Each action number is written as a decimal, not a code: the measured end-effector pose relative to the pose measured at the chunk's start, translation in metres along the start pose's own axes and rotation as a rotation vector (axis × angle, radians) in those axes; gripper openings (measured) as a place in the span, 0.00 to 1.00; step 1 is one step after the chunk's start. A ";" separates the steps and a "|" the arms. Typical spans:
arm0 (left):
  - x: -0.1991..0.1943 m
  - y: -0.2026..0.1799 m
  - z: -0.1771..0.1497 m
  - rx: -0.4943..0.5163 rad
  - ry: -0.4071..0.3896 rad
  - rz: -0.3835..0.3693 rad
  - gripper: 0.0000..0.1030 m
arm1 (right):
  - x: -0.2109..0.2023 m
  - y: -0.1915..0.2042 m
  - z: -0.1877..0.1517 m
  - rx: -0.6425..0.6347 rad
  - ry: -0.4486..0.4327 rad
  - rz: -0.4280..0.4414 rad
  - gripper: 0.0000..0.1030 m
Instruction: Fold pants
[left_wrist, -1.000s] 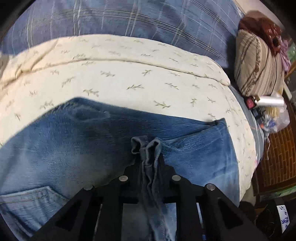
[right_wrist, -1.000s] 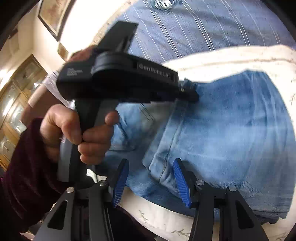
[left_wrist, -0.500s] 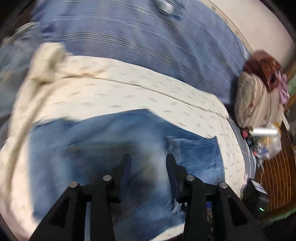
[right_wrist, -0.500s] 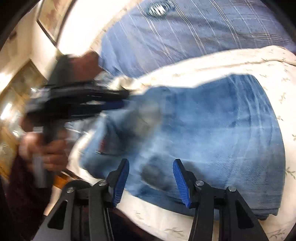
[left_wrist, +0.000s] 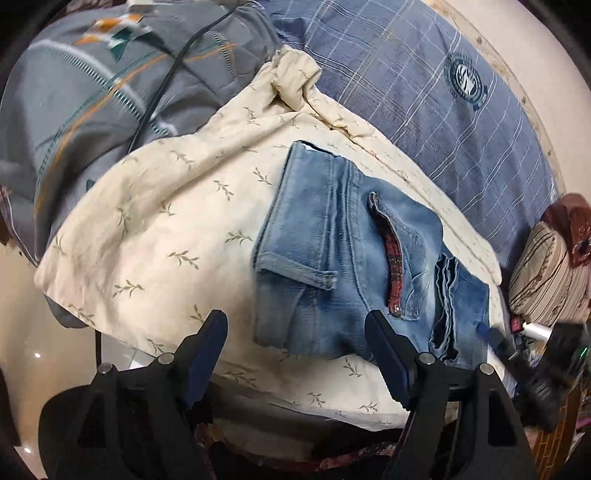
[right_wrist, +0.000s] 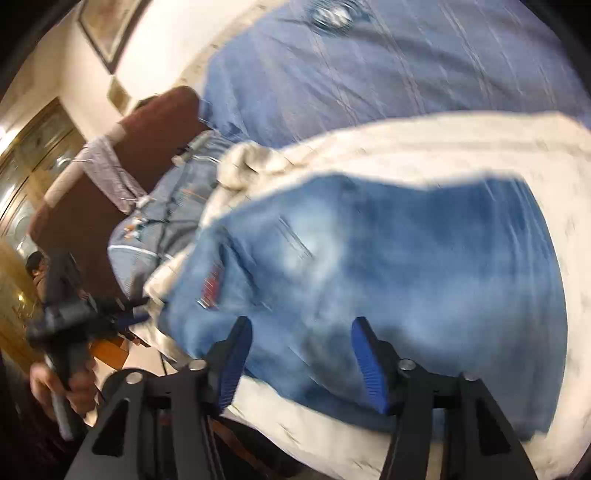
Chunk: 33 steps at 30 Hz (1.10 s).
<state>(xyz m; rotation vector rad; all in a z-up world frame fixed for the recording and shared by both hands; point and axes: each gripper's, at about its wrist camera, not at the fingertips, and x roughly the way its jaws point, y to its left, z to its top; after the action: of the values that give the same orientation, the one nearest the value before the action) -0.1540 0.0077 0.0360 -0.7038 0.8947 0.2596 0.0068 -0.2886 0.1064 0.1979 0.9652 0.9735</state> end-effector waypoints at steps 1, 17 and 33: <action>0.001 0.004 0.000 -0.010 -0.005 -0.018 0.75 | 0.000 0.009 0.009 -0.003 -0.005 0.016 0.66; 0.050 0.023 0.010 -0.043 0.021 -0.208 0.79 | 0.200 0.162 0.128 -0.176 0.467 -0.023 0.71; 0.064 0.024 0.012 0.046 -0.053 -0.324 0.52 | 0.314 0.175 0.085 -0.411 0.670 -0.493 0.47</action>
<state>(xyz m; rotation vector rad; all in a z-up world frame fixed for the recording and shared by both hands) -0.1192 0.0288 -0.0197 -0.7832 0.7209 -0.0308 0.0284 0.0773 0.0611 -0.7255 1.3058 0.7572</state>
